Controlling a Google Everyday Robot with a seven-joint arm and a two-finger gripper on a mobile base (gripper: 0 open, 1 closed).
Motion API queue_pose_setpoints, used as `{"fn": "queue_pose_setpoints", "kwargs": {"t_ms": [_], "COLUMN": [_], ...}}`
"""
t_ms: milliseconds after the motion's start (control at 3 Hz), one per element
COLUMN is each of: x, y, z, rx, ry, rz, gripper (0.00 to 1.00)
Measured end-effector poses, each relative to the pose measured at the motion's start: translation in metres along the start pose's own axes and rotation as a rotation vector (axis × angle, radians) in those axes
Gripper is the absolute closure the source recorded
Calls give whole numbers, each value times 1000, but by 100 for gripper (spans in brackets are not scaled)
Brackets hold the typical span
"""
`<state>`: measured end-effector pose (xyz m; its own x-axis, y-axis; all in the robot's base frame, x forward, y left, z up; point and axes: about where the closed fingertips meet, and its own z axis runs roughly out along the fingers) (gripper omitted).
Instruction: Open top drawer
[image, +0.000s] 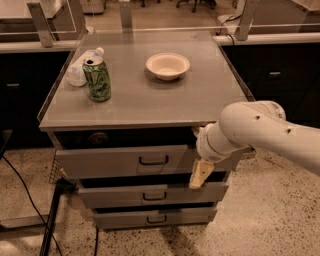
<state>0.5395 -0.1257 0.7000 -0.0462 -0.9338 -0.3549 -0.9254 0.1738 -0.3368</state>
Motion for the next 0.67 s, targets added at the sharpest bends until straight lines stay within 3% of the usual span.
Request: {"fn": "queue_pose_setpoints", "kwargs": {"t_ms": [333,667], "x": [7,7], "y": [-11,-9], "z": [18,18], "rx": [-48,-50], "ry": [26,27], "rz": [29,30], "gripper": [0,0]}}
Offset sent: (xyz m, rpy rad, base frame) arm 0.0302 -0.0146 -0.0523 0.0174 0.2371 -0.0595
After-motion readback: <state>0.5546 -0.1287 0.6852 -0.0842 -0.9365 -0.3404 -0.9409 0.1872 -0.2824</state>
